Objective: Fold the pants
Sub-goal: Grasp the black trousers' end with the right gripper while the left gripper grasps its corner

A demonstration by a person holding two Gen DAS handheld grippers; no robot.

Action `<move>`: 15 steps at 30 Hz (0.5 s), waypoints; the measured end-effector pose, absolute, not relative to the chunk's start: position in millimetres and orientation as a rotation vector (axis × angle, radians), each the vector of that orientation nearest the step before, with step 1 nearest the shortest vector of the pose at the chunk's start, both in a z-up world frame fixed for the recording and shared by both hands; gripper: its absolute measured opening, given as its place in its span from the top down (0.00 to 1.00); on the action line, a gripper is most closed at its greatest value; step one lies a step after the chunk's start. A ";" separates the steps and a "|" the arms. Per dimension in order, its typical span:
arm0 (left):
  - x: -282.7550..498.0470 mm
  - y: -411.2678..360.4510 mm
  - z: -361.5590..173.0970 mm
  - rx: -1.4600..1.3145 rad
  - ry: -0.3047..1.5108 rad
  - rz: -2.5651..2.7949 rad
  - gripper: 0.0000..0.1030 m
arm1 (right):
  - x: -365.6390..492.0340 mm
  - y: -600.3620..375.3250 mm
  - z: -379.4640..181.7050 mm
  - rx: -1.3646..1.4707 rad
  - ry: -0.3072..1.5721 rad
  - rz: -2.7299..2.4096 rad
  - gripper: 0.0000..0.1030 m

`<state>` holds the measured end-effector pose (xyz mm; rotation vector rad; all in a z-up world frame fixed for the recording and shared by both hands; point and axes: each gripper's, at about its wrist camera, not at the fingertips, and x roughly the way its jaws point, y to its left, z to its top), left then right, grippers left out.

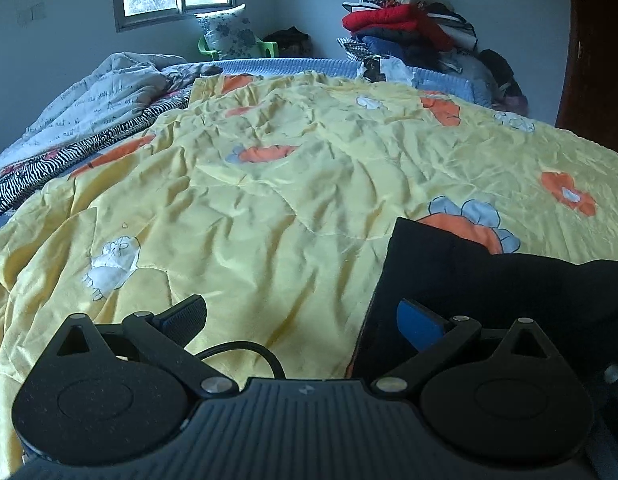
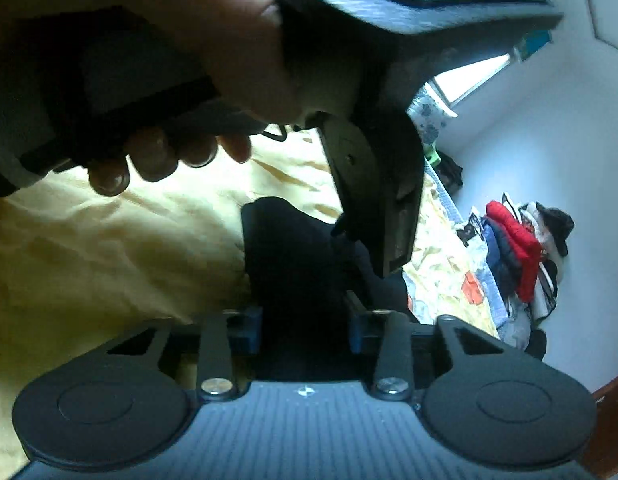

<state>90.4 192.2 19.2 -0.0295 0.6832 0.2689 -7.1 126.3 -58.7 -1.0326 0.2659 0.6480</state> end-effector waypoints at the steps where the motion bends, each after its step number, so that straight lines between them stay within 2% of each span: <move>1: 90.2 193.2 19.3 -0.030 0.683 0.268 0.00 | -8.1 127.7 -60.3 -1.047 0.257 0.647 0.72; 7: 90.3 194.5 19.3 -0.033 0.682 0.264 0.00 | -14.5 126.3 -65.6 -1.096 0.220 0.639 0.81; 15: 90.0 207.2 21.9 -0.148 0.690 0.203 0.00 | 6.4 118.9 -49.8 -0.942 0.277 0.667 0.84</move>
